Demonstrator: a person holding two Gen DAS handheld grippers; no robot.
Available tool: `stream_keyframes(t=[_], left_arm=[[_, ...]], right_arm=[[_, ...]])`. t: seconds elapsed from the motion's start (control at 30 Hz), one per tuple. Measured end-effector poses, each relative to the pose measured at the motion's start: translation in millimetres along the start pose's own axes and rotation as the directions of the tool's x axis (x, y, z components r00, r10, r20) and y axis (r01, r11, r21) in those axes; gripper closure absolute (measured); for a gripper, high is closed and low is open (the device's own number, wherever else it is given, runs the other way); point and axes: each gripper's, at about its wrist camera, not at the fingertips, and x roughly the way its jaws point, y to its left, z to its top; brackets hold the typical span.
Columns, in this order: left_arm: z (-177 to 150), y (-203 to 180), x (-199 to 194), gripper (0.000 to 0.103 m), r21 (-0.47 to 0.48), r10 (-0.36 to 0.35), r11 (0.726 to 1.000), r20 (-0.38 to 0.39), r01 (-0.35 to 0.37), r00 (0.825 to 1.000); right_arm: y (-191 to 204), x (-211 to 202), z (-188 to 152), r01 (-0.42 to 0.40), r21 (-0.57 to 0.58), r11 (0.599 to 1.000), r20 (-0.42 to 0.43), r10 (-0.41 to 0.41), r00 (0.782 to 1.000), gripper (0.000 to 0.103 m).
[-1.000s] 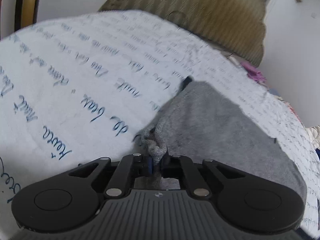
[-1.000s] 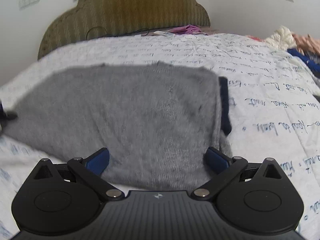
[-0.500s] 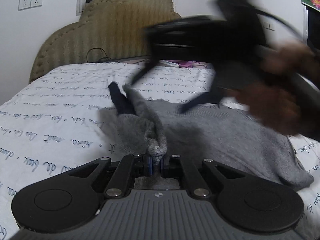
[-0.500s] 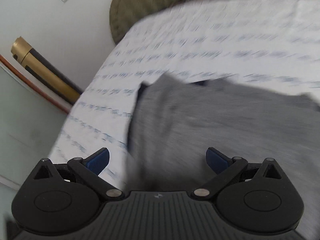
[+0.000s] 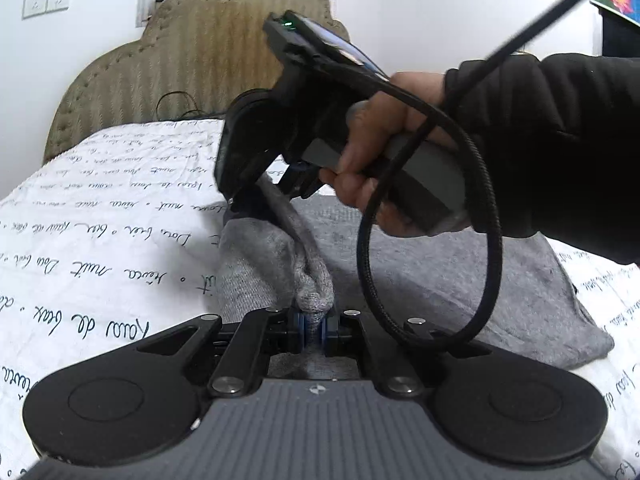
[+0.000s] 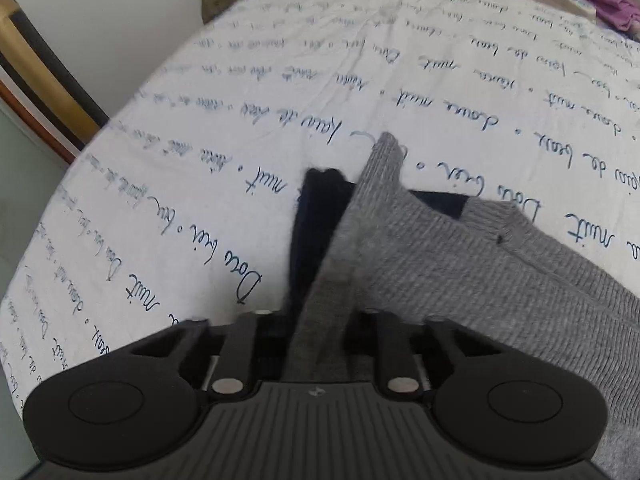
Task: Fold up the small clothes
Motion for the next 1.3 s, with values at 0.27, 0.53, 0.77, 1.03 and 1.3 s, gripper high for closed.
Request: stream_keyframes(t=[0.27, 0.53, 0.77, 1.03, 1.3], left_arm=[[16.4, -38.3, -5.9, 0.097, 0.094, -0.100, 0.991, 0.047, 0.095, 0.994], [31.0, -125.9, 7.8, 0.097, 0.159, -0.333, 0.931, 0.001, 0.328, 0.943], [8.1, -183.2, 46.3, 0.097, 0.205, -0.362, 0.900, -0.146, 0.386, 0.921], [4.5, -189.4, 47.6, 0.077, 0.289, -0.473, 0.807, -0.206, 0.515, 0.857], [25.4, -54.1, -0.8, 0.014, 0.051, -0.489, 0.871, 0.001, 0.488, 0.872]], right_arm=[[-58.4, -70.7, -21.9, -0.077, 0.065, 0.995, 0.133, 0.068, 0.989, 0.091], [-161.3, -159.2, -80.7, -0.048, 0.192, 0.980, 0.218, 0.005, 0.976, 0.091], [-244.9, -157.9, -155.8, -0.040, 0.388, 0.921, 0.213, -0.048, 0.976, 0.091], [-269.7, -157.9, -163.4, -0.165, 0.441, 0.882, 0.265, 0.048, 0.963, 0.085], [-263.3, -222.5, -222.9, -0.197, 0.454, 0.869, 0.419, -0.013, 0.908, 0.020]])
